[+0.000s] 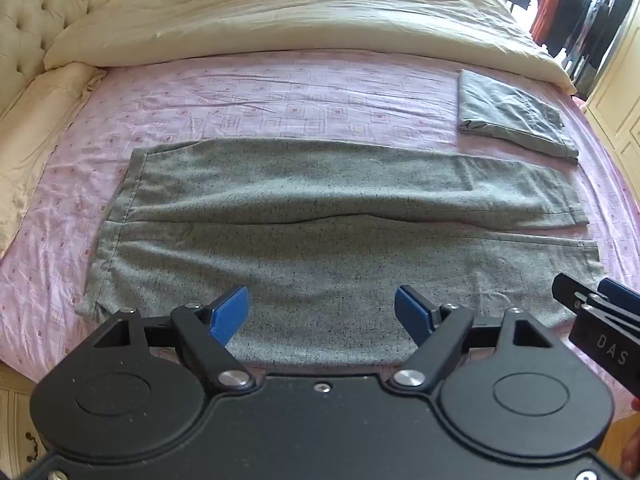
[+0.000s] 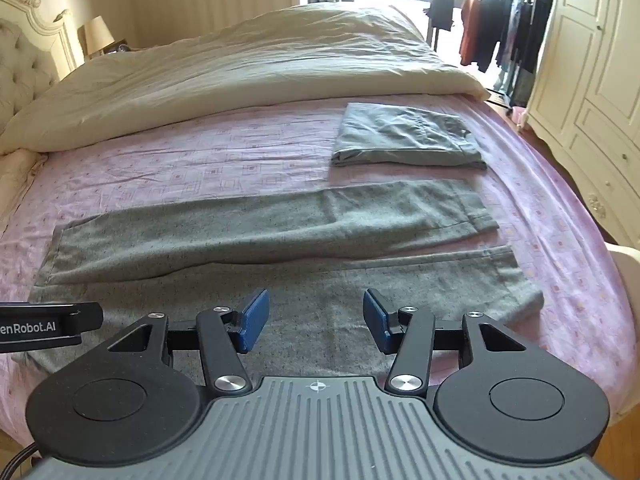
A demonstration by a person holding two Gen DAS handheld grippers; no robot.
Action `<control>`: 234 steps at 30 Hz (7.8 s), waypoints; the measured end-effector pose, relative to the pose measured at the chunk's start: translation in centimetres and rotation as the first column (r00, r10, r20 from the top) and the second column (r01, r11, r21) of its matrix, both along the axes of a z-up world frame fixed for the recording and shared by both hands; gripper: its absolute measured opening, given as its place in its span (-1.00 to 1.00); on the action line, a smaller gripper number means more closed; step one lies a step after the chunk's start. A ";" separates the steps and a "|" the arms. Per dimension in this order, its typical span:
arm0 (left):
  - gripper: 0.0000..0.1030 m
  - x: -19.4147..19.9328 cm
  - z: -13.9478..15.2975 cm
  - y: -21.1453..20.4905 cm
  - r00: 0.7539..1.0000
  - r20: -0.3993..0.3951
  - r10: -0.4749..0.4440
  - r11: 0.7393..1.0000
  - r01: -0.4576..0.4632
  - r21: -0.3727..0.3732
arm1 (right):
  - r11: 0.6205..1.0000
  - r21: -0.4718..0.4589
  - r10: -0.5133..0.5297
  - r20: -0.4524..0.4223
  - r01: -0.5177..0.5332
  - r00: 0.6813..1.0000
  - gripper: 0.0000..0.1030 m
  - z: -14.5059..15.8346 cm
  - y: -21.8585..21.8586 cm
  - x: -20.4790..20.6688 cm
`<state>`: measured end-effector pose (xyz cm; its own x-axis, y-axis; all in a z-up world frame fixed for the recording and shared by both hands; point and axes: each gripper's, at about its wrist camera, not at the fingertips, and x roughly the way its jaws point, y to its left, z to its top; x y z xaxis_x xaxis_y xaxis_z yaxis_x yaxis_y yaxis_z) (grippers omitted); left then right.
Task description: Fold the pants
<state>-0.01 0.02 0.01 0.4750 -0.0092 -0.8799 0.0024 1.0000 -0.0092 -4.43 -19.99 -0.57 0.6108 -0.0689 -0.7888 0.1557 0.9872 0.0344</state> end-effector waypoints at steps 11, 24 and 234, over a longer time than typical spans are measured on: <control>0.56 -0.8 -0.8 0.7 1.000 -0.017 0.006 1.000 -0.005 0.012 | 1.000 -0.012 -0.002 0.013 0.003 1.000 -0.03 -1.1 2.3 -0.2; 0.56 -1.4 -0.7 0.5 0.999 -0.023 0.022 0.999 -0.021 0.026 | 0.999 0.021 0.025 0.003 -0.025 1.000 -0.03 -0.7 1.9 -0.5; 0.47 5.5 -17.0 -4.9 0.944 -0.318 0.086 0.966 -0.002 0.257 | 0.968 0.102 -0.209 -0.189 0.231 0.959 -0.22 -17.2 -32.0 6.6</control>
<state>5.47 -4.84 -16.99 0.1582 0.2454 -0.9564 -0.0025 0.9687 0.2482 2.22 -52.01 -17.75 0.4430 -0.0830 -0.8927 0.3833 0.9176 0.1049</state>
